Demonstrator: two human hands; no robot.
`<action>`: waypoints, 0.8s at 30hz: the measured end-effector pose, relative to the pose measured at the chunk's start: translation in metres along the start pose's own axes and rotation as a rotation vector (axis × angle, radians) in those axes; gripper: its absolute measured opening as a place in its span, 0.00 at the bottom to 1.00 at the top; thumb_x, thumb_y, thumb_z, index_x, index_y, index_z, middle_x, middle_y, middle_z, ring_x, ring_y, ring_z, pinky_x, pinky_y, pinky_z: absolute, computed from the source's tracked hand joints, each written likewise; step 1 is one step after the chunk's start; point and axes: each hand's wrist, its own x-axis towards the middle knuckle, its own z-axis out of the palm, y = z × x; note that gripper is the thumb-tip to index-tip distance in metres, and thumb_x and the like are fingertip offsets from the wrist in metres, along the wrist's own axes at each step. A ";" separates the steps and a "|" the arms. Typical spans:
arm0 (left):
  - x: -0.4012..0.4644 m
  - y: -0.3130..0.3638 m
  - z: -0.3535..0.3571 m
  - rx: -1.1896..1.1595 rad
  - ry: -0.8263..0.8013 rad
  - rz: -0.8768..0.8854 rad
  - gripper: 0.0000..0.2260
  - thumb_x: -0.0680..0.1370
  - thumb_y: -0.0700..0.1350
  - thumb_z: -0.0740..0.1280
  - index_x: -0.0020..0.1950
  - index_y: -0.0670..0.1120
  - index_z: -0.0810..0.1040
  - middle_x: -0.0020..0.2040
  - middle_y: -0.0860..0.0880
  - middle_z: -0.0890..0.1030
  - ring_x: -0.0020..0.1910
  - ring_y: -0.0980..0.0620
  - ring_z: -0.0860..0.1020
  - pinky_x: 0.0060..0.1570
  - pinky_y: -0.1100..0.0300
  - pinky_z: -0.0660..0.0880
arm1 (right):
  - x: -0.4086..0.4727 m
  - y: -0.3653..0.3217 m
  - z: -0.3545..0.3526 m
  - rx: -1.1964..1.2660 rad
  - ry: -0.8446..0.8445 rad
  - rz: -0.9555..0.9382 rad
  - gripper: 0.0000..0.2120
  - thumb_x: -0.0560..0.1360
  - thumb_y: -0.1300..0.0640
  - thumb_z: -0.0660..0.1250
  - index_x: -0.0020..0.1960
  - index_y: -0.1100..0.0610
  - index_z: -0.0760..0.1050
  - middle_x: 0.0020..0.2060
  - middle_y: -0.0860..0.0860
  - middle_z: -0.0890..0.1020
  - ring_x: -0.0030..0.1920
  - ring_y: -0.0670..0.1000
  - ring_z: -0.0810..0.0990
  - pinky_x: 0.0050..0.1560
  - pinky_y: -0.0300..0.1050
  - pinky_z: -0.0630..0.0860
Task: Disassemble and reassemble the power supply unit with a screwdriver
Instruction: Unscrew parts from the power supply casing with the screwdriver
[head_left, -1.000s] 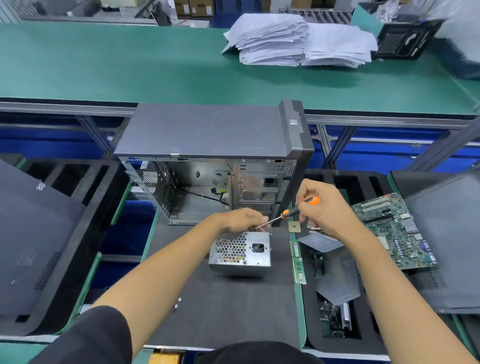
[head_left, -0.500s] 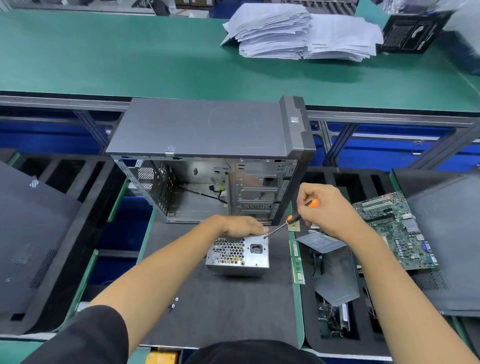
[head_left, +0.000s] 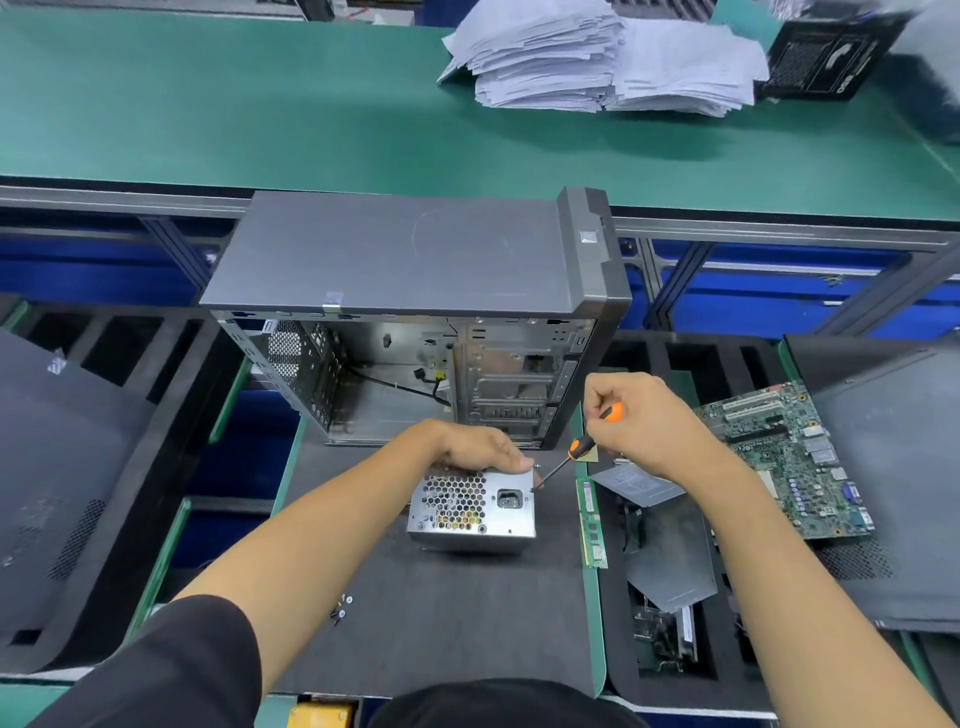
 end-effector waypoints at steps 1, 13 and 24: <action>0.001 -0.001 -0.001 0.000 -0.015 0.010 0.19 0.86 0.54 0.59 0.71 0.46 0.77 0.48 0.56 0.87 0.44 0.62 0.84 0.44 0.70 0.77 | 0.001 0.001 0.001 -0.013 -0.002 0.001 0.08 0.69 0.61 0.67 0.36 0.49 0.72 0.33 0.47 0.80 0.38 0.52 0.81 0.41 0.55 0.81; 0.010 0.006 -0.011 -0.065 -0.114 -0.046 0.19 0.86 0.50 0.58 0.74 0.42 0.74 0.65 0.35 0.79 0.56 0.43 0.79 0.60 0.51 0.76 | 0.005 0.002 0.011 -0.101 -0.047 0.009 0.06 0.68 0.58 0.66 0.37 0.47 0.72 0.32 0.45 0.81 0.36 0.48 0.80 0.37 0.46 0.75; 0.014 0.002 -0.016 -0.179 -0.161 -0.092 0.19 0.85 0.51 0.61 0.74 0.44 0.74 0.56 0.42 0.82 0.50 0.47 0.81 0.49 0.55 0.78 | 0.005 0.001 0.009 -0.082 -0.050 0.012 0.07 0.68 0.59 0.66 0.37 0.48 0.72 0.34 0.47 0.81 0.34 0.48 0.78 0.37 0.46 0.76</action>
